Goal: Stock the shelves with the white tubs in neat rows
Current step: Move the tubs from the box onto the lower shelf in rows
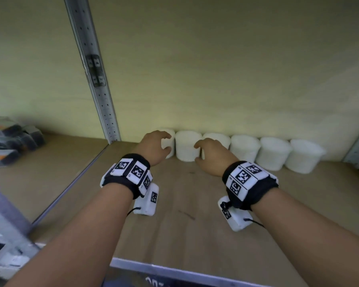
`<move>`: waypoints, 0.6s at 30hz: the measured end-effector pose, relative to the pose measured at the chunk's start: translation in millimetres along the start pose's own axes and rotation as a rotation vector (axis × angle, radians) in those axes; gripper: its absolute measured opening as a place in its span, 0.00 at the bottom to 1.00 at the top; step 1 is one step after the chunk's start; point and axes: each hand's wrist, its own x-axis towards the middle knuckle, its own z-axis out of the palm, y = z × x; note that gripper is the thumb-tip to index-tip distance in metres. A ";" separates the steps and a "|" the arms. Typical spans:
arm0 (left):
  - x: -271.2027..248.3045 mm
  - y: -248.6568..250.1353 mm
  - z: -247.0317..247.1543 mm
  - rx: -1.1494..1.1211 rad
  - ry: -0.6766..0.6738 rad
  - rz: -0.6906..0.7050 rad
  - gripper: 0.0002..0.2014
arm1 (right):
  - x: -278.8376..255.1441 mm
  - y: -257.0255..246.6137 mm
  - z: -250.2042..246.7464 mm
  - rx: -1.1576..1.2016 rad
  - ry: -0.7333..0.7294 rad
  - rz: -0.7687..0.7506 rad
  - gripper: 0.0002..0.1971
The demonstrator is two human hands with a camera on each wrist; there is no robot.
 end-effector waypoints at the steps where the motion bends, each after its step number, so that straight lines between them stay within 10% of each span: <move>1: -10.7 5.5 -2.6 -0.002 -0.013 0.005 0.22 | -11.7 -1.6 -2.7 -0.007 0.005 -0.003 0.24; 18: -191.3 76.9 7.5 0.073 -0.237 0.080 0.23 | -199.5 -26.7 -4.4 -0.088 0.001 0.077 0.22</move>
